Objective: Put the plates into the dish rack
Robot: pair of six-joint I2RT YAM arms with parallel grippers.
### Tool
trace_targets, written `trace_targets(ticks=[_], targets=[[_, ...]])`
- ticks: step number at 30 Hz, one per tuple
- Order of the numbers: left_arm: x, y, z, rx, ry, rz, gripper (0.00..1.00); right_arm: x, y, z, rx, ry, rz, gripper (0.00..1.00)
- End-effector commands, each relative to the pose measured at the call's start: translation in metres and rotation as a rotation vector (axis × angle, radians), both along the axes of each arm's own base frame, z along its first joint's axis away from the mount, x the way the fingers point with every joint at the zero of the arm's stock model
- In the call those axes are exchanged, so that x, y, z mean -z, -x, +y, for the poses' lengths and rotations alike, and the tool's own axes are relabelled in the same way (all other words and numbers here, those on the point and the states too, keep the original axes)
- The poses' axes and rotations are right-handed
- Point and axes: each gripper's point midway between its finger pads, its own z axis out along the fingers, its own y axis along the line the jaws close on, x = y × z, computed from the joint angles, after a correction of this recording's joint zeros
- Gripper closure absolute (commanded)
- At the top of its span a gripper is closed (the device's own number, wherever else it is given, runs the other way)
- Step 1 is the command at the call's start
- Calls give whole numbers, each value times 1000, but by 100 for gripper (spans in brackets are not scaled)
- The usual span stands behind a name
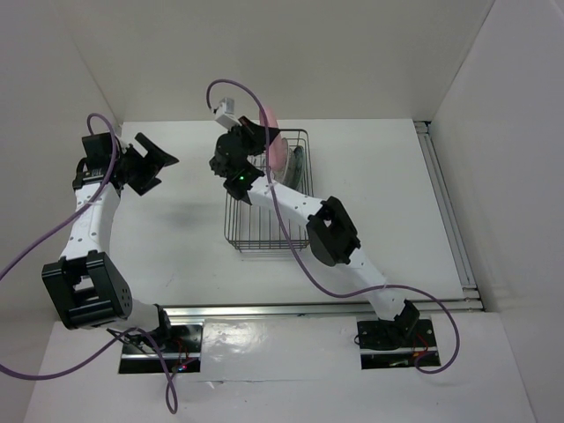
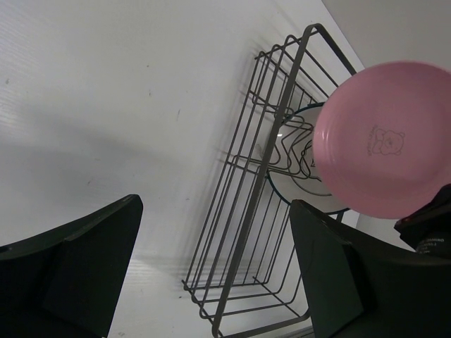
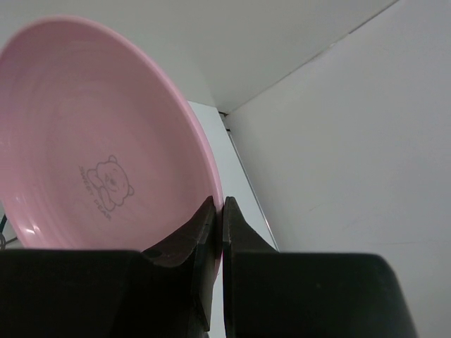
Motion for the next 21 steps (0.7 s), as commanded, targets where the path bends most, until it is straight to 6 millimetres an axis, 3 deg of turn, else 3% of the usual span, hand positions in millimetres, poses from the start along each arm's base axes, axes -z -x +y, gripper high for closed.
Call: trace_targets(ticks=[1, 21], targets=[[-18, -7, 0, 35, -14, -56, 0, -6, 17, -11, 108, -130, -33, 100], [-20, -6, -4, 57, 3, -62, 0, 25, 15, 0, 116, -97, 2, 93]])
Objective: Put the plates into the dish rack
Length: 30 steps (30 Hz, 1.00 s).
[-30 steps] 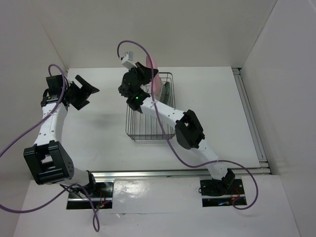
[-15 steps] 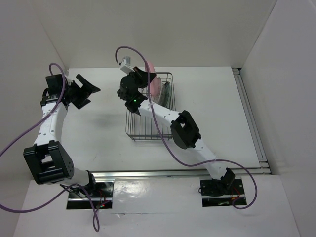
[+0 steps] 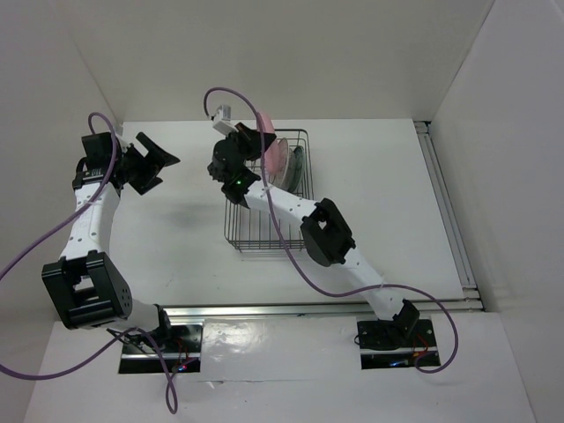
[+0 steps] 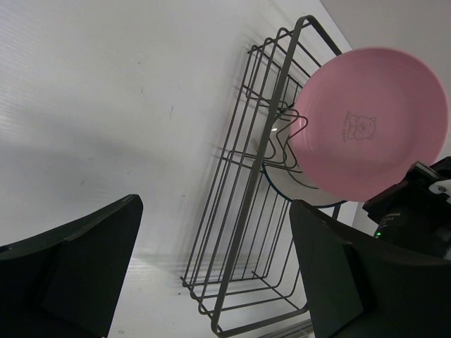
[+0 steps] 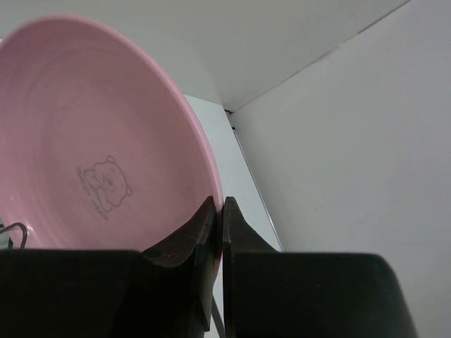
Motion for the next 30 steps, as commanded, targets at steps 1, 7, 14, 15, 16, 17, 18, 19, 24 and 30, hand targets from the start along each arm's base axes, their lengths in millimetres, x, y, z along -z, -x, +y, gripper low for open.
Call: trace_targets(ticks=[1, 7, 14, 15, 16, 17, 18, 19, 24, 30], targets=[[-16, -7, 0, 24, -4, -50, 0, 0, 20, -10, 121, -118, -17, 93], [-16, -7, 0, 24, -4, -50, 0, 2, 19, -9, 121, -118, -17, 93], [-16, -7, 0, 24, -4, -50, 0, 9, 19, -8, 128, -122, -14, 93], [-16, -7, 0, 24, -4, -50, 0, 9, 19, -8, 128, -122, -14, 93], [-14, -8, -1, 31, 4, -43, 0, 9, 19, -8, 128, -122, -14, 92], [-14, -8, -1, 31, 4, -42, 0, 9, 19, -8, 128, -122, -14, 92], [-14, -8, -1, 31, 4, -42, 0, 9, 19, -8, 128, -115, -8, 90], [-14, -8, -1, 31, 4, -42, 0, 9, 19, -8, 128, -115, -8, 89], [-14, -8, -1, 31, 4, -42, 0, 14, 20, -8, 137, -109, 2, 83], [-14, -8, -1, 31, 4, -42, 0, 11, 20, -8, 136, -126, -10, 73]])
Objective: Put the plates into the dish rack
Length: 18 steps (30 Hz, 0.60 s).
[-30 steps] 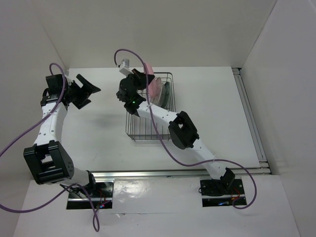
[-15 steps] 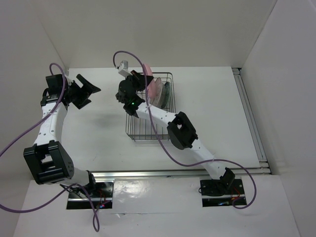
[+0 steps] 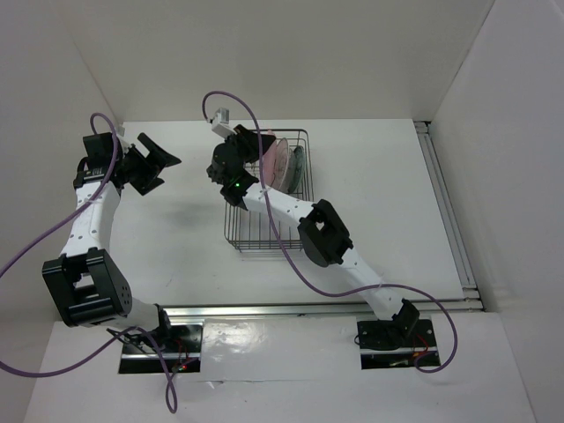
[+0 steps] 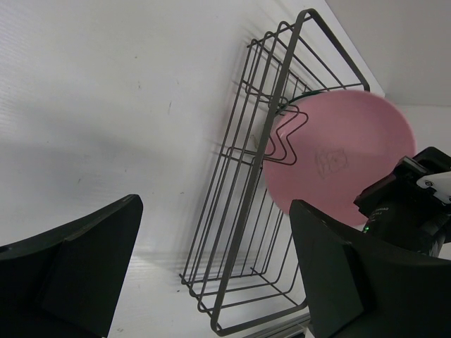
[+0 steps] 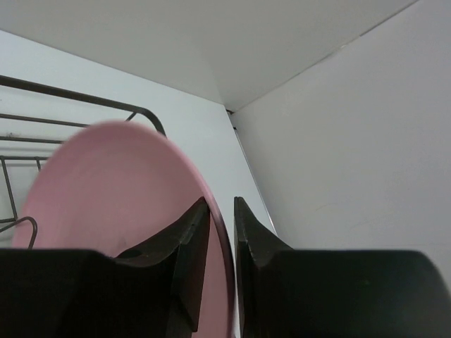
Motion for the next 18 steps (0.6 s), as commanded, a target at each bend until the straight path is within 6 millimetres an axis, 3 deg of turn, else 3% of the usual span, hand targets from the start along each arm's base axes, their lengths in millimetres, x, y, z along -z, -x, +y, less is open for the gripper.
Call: trace_targets(ticks=[1, 18], targets=[[-18, -7, 1, 17, -11, -55, 0, -1, 21, -14, 142, -141, -18, 73], [-19, -6, 0, 24, -6, -56, 0, 7, 19, -12, 133, -127, -12, 73]])
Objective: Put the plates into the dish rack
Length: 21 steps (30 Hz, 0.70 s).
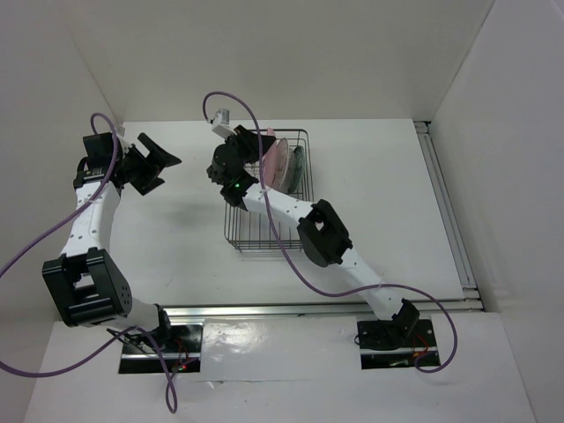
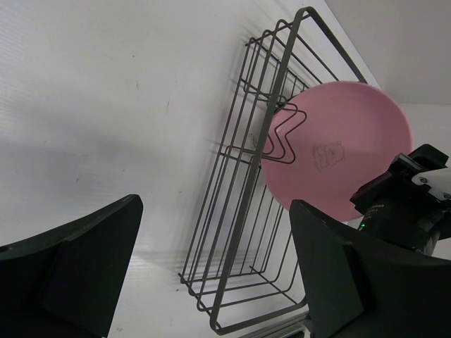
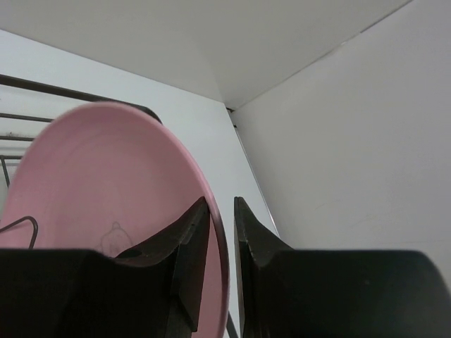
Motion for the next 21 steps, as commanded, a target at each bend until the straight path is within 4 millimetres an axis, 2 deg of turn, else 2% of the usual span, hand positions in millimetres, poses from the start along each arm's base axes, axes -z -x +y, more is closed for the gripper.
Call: trace_targets(ticks=[1, 4, 5, 6, 15, 21], targets=[[-18, -7, 1, 18, -9, -55, 0, 10, 18, -11, 127, -105, 2, 73], [-18, -7, 1, 18, -9, -55, 0, 12, 18, -11, 127, -113, -4, 73], [-18, -7, 1, 18, -9, -55, 0, 12, 19, -11, 127, -105, 3, 70], [-18, -7, 1, 18, -9, -55, 0, 19, 18, -11, 126, -111, -1, 70], [-15, -7, 0, 25, -1, -48, 0, 15, 18, -11, 117, -126, -14, 70], [-15, -7, 4, 16, -1, -48, 0, 24, 21, -13, 131, -117, 8, 69]])
